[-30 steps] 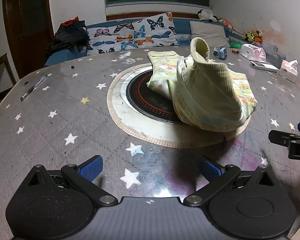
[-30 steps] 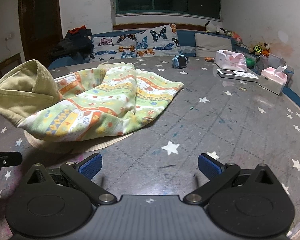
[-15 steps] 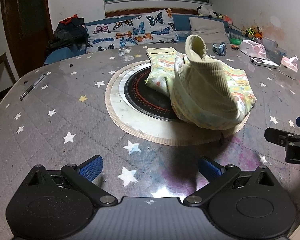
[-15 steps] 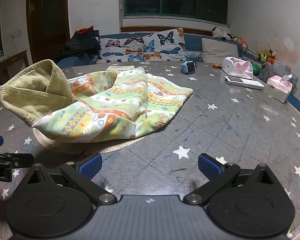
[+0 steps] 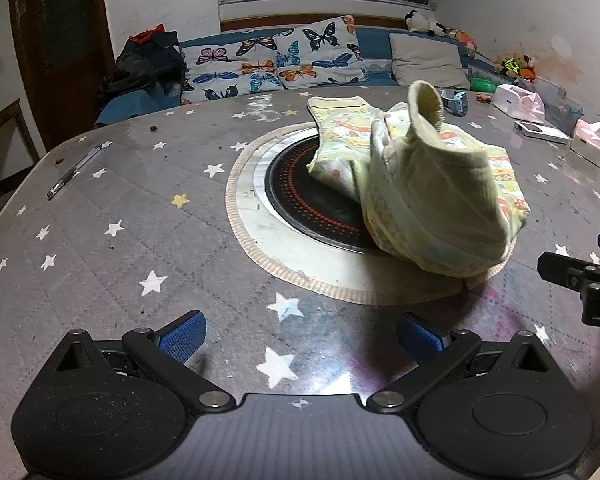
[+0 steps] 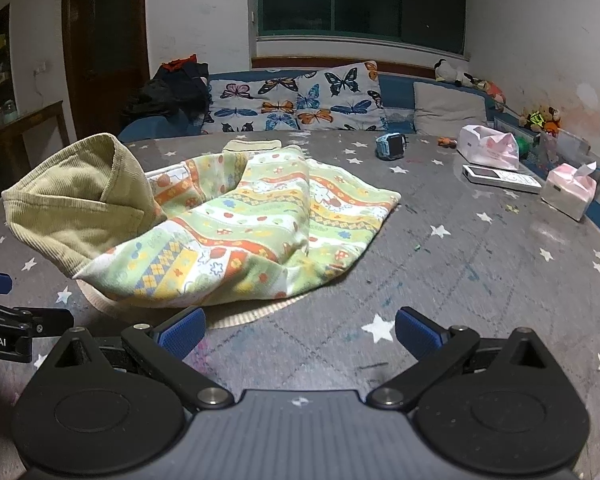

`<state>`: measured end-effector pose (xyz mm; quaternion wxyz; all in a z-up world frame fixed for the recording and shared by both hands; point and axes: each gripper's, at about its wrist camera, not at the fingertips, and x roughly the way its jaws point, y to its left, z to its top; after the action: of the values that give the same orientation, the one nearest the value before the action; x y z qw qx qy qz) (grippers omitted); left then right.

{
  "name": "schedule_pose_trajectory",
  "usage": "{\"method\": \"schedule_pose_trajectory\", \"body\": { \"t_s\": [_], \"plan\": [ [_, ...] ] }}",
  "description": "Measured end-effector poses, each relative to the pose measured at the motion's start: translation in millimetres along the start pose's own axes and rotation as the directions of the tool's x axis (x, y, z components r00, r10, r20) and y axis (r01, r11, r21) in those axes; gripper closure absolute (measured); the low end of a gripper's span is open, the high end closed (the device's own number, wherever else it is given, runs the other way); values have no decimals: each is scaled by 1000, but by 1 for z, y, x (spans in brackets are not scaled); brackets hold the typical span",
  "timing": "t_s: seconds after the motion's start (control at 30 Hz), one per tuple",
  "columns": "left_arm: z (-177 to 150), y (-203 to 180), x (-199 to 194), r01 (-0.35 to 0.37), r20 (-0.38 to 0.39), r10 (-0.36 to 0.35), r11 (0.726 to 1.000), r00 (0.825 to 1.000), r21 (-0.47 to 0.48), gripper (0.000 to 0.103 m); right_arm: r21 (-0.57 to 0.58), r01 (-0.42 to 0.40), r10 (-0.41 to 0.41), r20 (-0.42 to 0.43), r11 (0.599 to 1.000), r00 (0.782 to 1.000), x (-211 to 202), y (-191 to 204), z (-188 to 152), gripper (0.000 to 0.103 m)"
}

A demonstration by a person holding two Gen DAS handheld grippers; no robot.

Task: Fold clothes

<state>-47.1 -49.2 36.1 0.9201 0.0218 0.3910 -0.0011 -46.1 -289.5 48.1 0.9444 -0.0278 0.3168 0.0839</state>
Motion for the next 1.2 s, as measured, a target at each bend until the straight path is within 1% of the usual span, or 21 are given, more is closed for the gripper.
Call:
{"method": "schedule_pose_trajectory", "body": {
  "t_s": [0.37, 0.53, 0.7, 0.8, 0.83, 0.9, 0.93, 1.07, 1.2],
  "plan": [
    [10, 11, 2, -19, 7, 19, 1000, 1000, -10, 0, -3, -6, 6, 2, 1000, 1000, 6, 2, 9, 3],
    [25, 26, 2, -72, 32, 73, 997, 997, -26, 0, -18, -13, 13, 0, 1000, 1000, 10, 4, 14, 4],
    [41, 42, 2, -128, 59, 130, 991, 990, -44, 0, -29, -33, 33, -4, 999, 999, 16, 4, 25, 6],
    [60, 53, -2, -150, 93, 156, 986, 983, -75, 0, -38, -41, 41, -3, 998, 999, 25, 3, 37, 8],
    [67, 55, -3, -144, 106, 152, 986, 983, -83, 0, -41, -43, 43, -2, 998, 999, 29, 3, 41, 10],
    [82, 57, -6, -117, 134, 128, 989, 983, -93, 0, -47, -47, 47, -1, 998, 999, 35, 2, 50, 12],
    [90, 56, -7, -93, 146, 106, 991, 984, -92, 0, -50, -49, 49, 0, 998, 999, 39, 2, 54, 14],
    [121, 42, -2, 31, 172, -21, 998, 985, -53, 1, -63, -56, 56, 3, 996, 998, 52, 0, 72, 19],
    [150, 17, 15, 134, 152, -134, 991, 979, 15, 4, -67, -65, 65, -4, 996, 998, 70, -3, 86, 22]
  ]
}}
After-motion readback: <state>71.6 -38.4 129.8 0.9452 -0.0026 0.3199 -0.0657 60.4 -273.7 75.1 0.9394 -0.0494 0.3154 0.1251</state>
